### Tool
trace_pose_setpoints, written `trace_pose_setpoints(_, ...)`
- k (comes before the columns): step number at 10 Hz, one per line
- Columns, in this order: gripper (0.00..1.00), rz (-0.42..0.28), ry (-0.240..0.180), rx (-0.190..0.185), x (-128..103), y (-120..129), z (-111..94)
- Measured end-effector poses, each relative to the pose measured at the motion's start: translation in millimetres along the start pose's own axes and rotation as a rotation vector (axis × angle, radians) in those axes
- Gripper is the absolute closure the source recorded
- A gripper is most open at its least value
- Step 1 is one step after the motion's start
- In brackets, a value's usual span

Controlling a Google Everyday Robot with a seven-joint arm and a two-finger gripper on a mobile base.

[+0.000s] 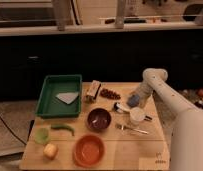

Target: Wipe purple bowl with sponge

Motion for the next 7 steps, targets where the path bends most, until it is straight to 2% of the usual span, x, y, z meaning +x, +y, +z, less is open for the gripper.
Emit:
trace_pose_setpoints(1,0.59,0.002,-0.002,0.0,0,0,0)
trace_pose_setpoints(3,0.82,0.014,-0.006,0.003,3,4,-1)
trace_pose_setpoints(5,0.97,0.021,-0.011,0.005,4,8,-2)
trace_pose_setpoints(7,1.0,0.026,-0.011,0.015,6,15,-7)
